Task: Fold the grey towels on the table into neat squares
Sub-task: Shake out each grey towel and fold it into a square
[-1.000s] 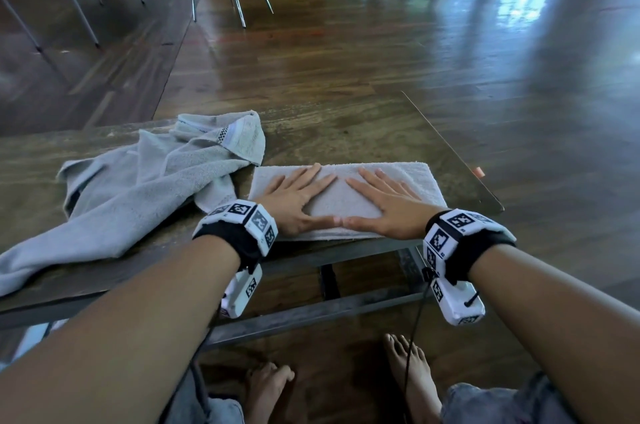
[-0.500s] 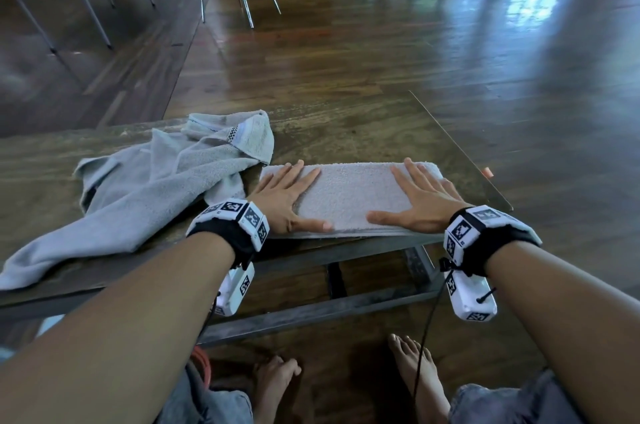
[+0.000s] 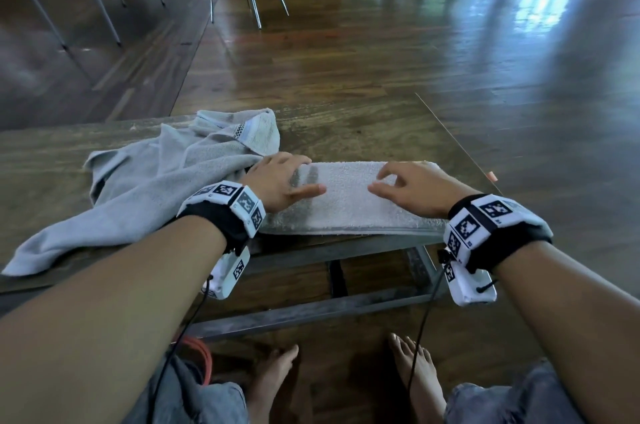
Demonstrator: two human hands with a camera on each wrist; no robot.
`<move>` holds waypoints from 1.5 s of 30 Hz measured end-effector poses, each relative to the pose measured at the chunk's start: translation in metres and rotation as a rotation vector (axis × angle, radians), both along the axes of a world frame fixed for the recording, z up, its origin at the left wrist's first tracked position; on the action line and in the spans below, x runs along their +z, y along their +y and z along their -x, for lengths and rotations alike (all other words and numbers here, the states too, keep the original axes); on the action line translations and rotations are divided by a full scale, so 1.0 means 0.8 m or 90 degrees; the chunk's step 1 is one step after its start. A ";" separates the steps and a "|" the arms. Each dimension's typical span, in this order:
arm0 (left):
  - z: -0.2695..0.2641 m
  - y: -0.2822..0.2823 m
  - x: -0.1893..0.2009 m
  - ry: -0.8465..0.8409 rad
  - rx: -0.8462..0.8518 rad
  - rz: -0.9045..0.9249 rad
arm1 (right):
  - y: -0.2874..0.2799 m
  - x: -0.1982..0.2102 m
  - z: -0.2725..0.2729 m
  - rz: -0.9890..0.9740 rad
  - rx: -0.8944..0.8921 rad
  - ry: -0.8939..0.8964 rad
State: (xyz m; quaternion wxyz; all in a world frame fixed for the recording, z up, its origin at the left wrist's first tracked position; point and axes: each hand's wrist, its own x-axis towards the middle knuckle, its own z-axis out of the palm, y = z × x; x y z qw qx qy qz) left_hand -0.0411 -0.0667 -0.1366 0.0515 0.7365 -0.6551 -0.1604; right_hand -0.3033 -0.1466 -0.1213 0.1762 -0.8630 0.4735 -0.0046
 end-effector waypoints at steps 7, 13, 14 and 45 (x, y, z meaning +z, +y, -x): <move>0.012 0.003 0.017 -0.102 0.005 -0.074 | -0.002 0.005 -0.010 -0.029 -0.033 0.037; 0.025 0.012 0.028 0.018 -0.033 -0.105 | -0.001 0.006 -0.008 -0.005 -0.010 -0.021; 0.027 0.015 0.028 0.035 -0.040 -0.106 | -0.001 0.004 -0.008 -0.014 -0.002 -0.006; 0.043 0.011 0.037 0.290 0.000 0.017 | 0.016 -0.040 0.054 0.141 0.111 -0.335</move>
